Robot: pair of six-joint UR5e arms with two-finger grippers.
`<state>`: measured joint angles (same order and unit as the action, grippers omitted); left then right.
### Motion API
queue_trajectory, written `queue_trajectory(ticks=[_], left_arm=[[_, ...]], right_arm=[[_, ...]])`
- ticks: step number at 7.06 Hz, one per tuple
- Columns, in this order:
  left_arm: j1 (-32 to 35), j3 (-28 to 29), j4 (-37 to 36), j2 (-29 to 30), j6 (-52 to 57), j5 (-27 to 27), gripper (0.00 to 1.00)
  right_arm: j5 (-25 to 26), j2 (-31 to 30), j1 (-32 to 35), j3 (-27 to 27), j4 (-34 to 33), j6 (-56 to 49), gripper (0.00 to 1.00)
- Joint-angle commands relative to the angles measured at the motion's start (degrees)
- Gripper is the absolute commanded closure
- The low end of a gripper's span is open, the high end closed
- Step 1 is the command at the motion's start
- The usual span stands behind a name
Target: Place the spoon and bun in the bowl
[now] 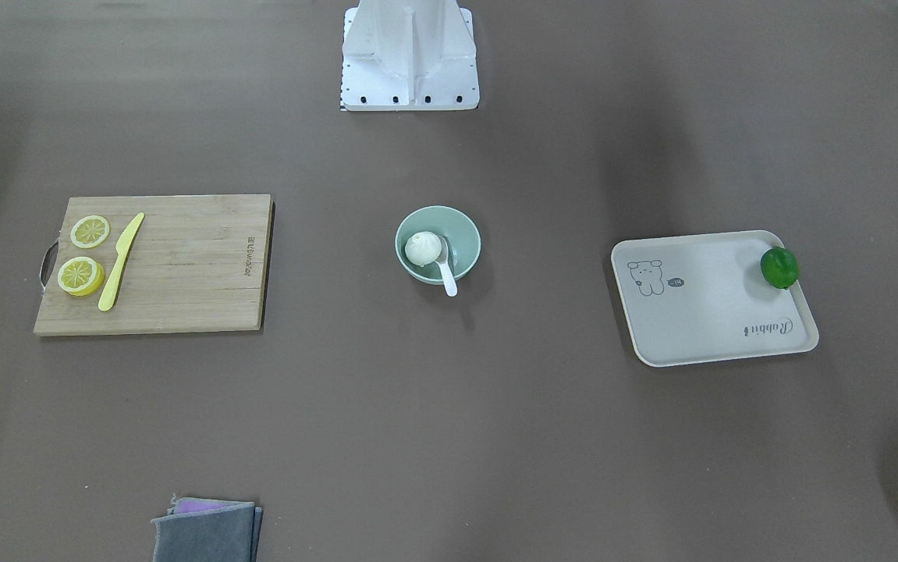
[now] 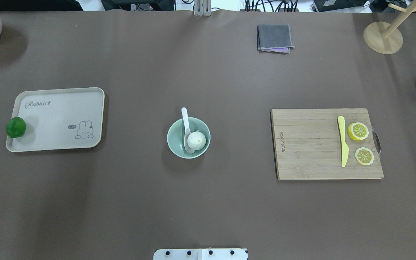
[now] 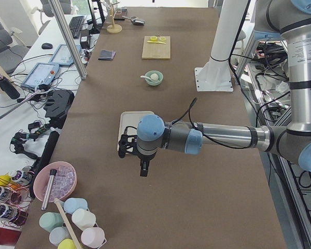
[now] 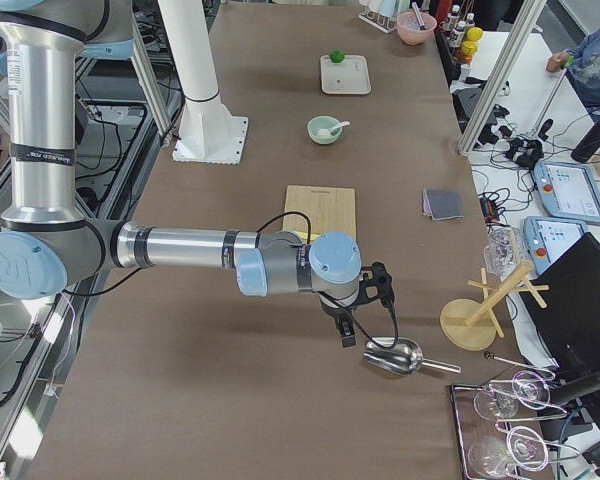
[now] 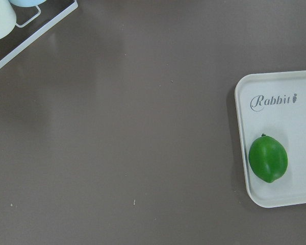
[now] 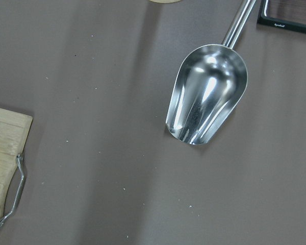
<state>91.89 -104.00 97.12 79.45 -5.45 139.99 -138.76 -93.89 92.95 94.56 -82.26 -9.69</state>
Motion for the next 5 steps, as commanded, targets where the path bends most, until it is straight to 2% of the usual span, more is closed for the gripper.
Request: queue_trajectory(ticks=[1, 3, 5], left_arm=[[0.0, 0.5, -0.1, 0.0, 0.0, -0.2, 0.02], [0.8, 0.2, -0.3, -0.6, -0.1, -0.1, 0.02], [1.7, -2.5, -0.3, -3.6, -0.1, -0.1, 0.02]], right_arm=[[0.0, 0.6, -0.2, 0.0, -0.2, 0.0, 0.00], [-0.5, 0.0, -0.2, 0.5, -0.3, 0.0, 0.00], [0.2, 0.2, -0.7, 0.7, -0.3, 0.5, 0.00]])
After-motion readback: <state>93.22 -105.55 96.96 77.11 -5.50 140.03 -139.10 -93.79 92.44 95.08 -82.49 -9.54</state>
